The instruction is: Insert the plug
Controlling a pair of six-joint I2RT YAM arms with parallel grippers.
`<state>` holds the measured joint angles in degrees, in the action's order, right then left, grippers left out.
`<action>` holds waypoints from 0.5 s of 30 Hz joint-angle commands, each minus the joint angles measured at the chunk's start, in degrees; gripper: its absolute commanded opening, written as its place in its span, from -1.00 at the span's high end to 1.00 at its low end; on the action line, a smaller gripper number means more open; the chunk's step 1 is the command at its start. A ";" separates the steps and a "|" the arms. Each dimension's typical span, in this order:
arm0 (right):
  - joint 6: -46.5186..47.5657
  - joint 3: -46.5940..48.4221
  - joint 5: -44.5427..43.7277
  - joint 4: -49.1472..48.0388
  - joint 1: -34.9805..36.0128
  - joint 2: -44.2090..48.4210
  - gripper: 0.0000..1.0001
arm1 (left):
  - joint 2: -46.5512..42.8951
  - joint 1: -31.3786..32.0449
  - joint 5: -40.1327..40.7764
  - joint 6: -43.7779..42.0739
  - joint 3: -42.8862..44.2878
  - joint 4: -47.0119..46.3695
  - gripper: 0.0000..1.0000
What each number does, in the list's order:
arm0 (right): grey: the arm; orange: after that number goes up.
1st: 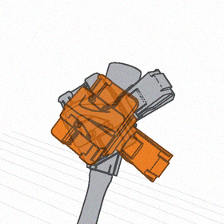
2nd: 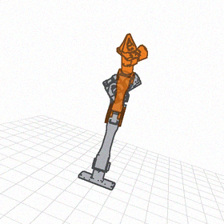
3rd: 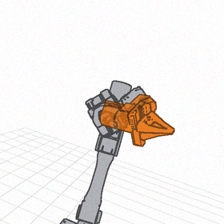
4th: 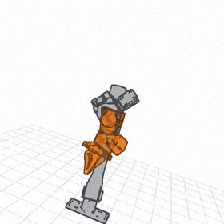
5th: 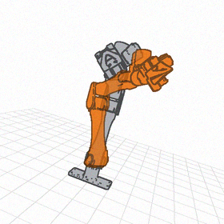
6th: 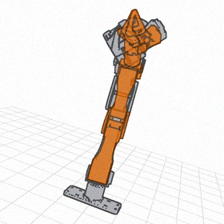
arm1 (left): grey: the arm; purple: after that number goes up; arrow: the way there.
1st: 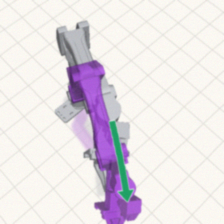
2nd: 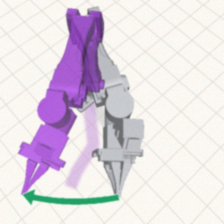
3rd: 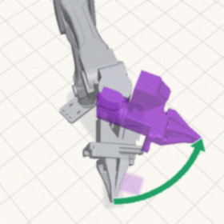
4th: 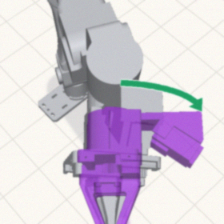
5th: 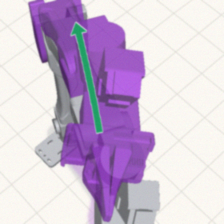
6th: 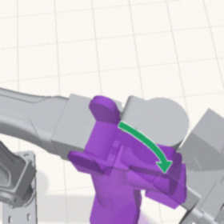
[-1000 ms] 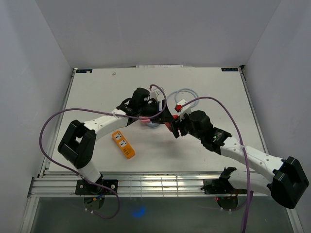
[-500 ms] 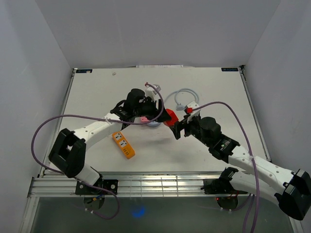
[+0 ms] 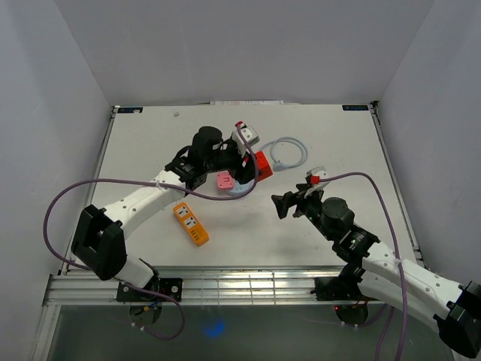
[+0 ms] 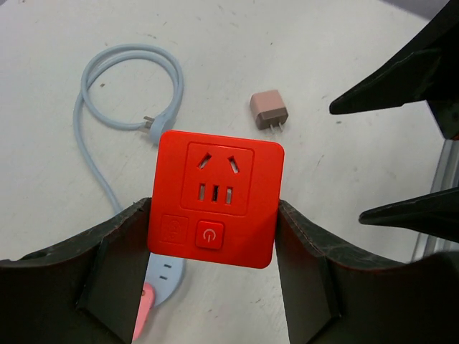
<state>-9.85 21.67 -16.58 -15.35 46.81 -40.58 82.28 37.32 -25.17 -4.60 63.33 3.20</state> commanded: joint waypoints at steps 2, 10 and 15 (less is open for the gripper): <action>-3.16 -3.29 -0.91 -4.07 0.04 0.06 -0.99 | 3.58 0.12 -1.55 -14.28 8.38 11.81 1.00; -5.18 -8.05 -2.23 -6.27 0.13 1.46 -1.00 | 9.63 0.03 -0.76 -18.77 14.18 19.11 1.00; -6.15 -9.98 -3.46 -6.62 0.04 3.31 -0.99 | 12.81 -0.49 -1.99 -18.52 14.99 18.25 1.00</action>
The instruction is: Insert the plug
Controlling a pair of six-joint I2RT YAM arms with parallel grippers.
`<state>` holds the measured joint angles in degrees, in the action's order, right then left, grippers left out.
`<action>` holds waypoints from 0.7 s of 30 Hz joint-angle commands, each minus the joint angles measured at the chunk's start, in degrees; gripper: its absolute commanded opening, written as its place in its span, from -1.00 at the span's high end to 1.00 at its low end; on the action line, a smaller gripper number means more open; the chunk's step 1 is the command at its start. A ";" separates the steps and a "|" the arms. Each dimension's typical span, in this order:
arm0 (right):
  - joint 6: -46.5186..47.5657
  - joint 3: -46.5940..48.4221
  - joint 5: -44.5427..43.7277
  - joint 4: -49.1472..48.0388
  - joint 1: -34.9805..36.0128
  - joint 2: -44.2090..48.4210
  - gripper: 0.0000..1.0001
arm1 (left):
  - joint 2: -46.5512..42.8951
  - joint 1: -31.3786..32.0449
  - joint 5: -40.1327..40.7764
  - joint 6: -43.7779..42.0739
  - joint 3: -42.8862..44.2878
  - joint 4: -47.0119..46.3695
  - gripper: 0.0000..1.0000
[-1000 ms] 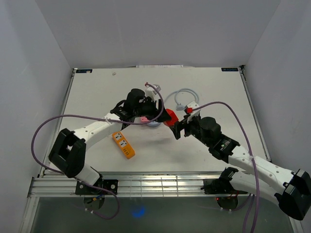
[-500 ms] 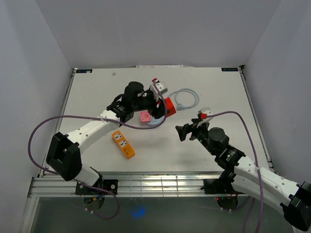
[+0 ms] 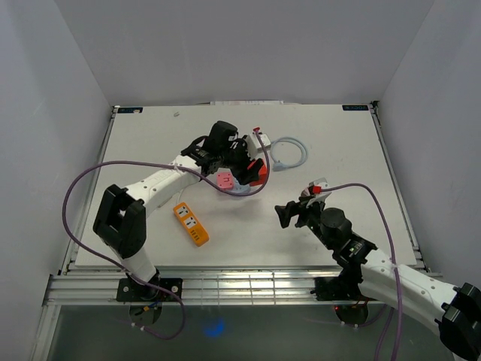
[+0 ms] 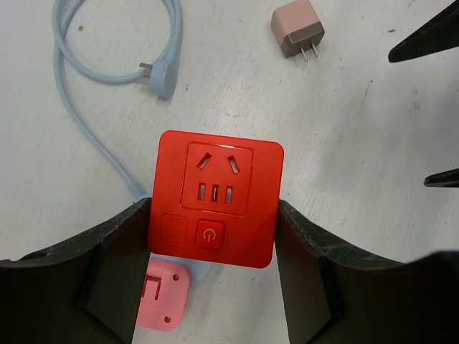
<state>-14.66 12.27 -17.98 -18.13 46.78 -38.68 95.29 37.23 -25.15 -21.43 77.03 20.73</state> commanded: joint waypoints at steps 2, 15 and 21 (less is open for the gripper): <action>-1.25 -0.85 -2.06 -4.11 0.06 2.11 -0.99 | 1.47 -0.67 -1.84 -1.60 1.10 -0.07 1.00; -1.17 -1.46 -2.33 -3.93 0.06 2.55 -0.98 | 4.03 -3.30 -2.36 -1.68 -0.04 -4.47 1.00; -1.08 -1.37 -2.15 -4.19 -0.03 1.85 -0.98 | 4.21 -5.24 -4.12 -2.30 -0.92 -5.44 1.00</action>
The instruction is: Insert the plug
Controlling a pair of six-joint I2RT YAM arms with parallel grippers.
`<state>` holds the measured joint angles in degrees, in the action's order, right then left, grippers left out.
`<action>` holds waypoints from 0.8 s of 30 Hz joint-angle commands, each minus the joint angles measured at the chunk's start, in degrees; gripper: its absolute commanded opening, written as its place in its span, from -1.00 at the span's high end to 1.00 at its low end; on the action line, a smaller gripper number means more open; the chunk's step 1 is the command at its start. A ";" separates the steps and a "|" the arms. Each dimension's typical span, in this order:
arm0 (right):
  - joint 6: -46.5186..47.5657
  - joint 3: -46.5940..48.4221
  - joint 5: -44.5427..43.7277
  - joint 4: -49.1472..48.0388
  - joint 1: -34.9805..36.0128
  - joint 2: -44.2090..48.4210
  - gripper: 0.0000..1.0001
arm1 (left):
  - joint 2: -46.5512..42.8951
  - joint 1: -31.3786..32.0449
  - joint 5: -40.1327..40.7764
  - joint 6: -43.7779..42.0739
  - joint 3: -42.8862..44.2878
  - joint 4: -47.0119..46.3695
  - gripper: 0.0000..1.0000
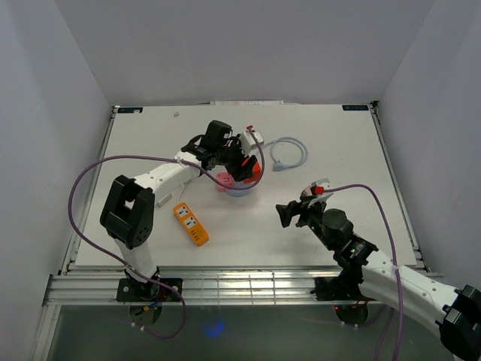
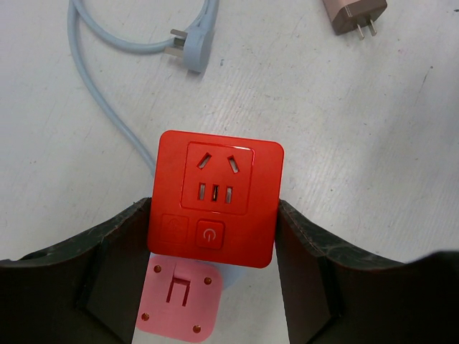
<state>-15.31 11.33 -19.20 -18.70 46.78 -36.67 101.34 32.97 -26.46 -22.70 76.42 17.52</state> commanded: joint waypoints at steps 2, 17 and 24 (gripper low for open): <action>-0.33 -0.43 -1.01 -3.63 0.06 -0.34 -0.98 | -1.76 -1.24 -3.07 -1.21 -0.31 -2.05 1.00; 0.02 0.00 -1.19 -3.80 0.06 -1.21 -0.98 | 0.61 -1.86 -3.78 -3.40 0.22 -0.64 1.00; 0.02 0.09 -1.10 -3.63 -0.03 -1.48 -0.98 | 1.32 -2.38 -3.42 -4.20 -0.13 -1.17 1.00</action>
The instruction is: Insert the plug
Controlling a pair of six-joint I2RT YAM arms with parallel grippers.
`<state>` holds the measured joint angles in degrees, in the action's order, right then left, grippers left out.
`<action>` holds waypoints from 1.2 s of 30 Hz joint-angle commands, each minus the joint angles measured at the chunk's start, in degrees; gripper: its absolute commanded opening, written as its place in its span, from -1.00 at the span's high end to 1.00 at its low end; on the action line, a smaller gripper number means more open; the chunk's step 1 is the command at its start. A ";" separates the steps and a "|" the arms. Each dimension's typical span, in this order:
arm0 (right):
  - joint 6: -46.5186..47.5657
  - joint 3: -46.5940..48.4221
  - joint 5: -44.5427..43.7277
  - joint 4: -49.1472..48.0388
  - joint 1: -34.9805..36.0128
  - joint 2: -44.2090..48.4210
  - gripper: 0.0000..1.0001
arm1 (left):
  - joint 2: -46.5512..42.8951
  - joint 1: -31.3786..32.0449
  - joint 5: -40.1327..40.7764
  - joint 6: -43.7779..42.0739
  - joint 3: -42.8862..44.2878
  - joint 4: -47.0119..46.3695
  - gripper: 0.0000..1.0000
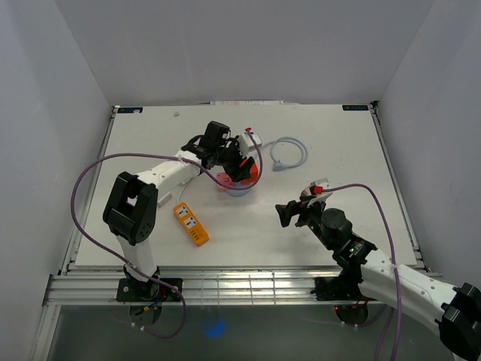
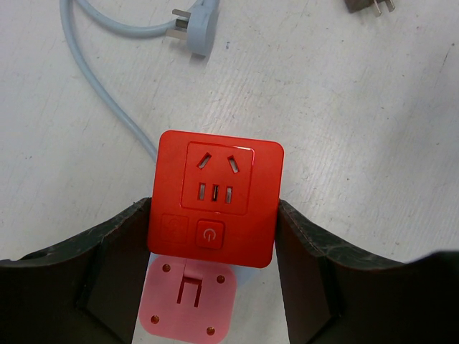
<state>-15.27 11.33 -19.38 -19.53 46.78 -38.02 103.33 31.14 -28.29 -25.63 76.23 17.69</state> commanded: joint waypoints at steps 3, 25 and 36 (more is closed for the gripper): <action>-0.03 0.18 -0.84 -2.71 0.06 -0.21 -0.98 | -0.41 -1.08 -2.38 -1.36 -0.29 -2.05 1.00; 0.24 0.44 -0.23 -2.80 0.06 -1.18 -0.98 | 1.79 -1.60 -4.58 -2.41 0.59 0.15 1.00; 0.24 0.53 -0.05 -3.06 -0.03 -1.70 -0.98 | -0.67 -1.60 -4.14 -1.80 2.52 0.94 1.00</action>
<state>-15.22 11.33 -19.31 -19.59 46.78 -39.48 105.03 29.71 -30.85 -27.35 76.05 18.04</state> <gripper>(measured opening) 0.987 0.723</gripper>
